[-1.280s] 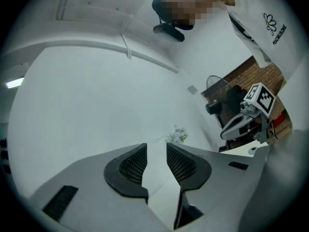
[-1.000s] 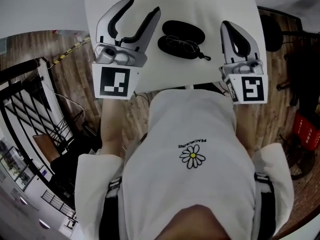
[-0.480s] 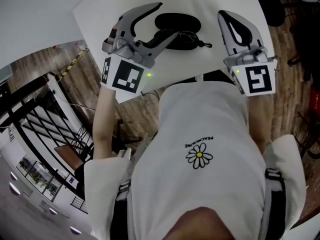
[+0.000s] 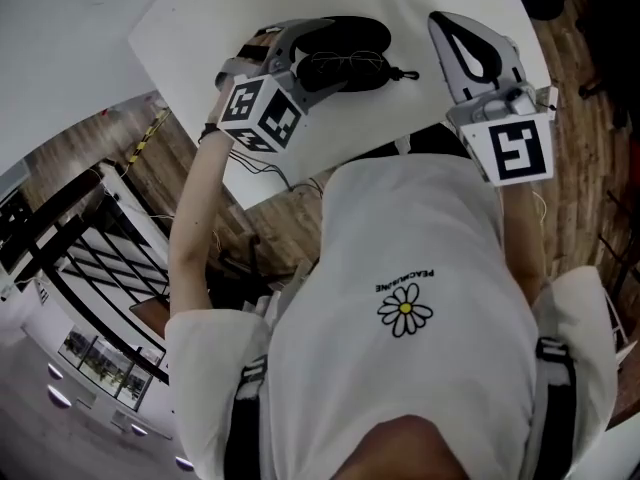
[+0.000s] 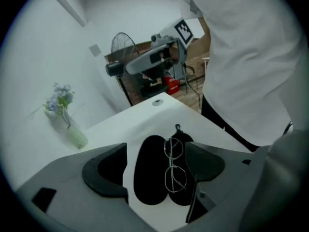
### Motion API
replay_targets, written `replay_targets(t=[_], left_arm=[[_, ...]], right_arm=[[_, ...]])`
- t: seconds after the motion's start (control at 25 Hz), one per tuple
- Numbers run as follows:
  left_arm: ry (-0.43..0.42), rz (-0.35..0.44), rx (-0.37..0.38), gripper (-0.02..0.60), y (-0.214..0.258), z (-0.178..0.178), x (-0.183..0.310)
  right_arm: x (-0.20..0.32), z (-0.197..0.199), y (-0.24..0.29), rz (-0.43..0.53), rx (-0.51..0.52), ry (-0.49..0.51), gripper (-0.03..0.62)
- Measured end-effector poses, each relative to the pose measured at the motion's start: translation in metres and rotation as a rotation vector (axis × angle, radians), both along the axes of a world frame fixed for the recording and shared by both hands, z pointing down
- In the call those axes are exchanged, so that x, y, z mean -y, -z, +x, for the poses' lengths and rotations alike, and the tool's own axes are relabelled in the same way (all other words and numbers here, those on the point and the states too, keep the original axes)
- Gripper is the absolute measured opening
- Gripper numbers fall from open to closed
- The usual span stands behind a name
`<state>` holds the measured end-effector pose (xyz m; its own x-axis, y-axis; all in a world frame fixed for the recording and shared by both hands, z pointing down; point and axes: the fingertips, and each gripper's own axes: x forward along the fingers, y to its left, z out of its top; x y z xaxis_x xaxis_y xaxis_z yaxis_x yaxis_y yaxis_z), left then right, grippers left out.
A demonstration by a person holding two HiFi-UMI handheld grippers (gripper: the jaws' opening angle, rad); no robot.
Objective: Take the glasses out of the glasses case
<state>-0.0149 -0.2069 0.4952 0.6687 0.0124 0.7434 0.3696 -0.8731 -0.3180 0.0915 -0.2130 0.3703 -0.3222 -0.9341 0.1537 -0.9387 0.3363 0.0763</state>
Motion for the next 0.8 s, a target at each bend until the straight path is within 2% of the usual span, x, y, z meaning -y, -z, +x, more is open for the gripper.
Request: replay_targets(t=[0.16,0.32,0.44,0.64,0.8], left_arm=[[-0.068,-0.039,0.141,0.370,-0.043,-0.010,-0.006],[-0.093,-0.031,0.253,0.368,-0.075,-0.021,-0.002],[-0.085,-0.044,0.291,0.367,-0.088,-0.026,0.002],[-0.065,-0.127,0.342,0.365,-0.098,-0.025,0.004],[-0.060,-0.191,0.372,0.332,-0.101,-0.027,0.002]], right_arm=[[-0.004,0.007,-0.007,-0.026,0.015,-0.027,0.009],[-0.009,0.013,-0.012,-0.041,0.002,-0.053,0.009],[-0.013,0.014,-0.017,-0.054,-0.007,-0.065,0.009],[-0.013,0.018,-0.019,-0.061,0.028,-0.094,0.009],[-0.010,0.019,-0.018,-0.053,-0.003,-0.101,0.009]])
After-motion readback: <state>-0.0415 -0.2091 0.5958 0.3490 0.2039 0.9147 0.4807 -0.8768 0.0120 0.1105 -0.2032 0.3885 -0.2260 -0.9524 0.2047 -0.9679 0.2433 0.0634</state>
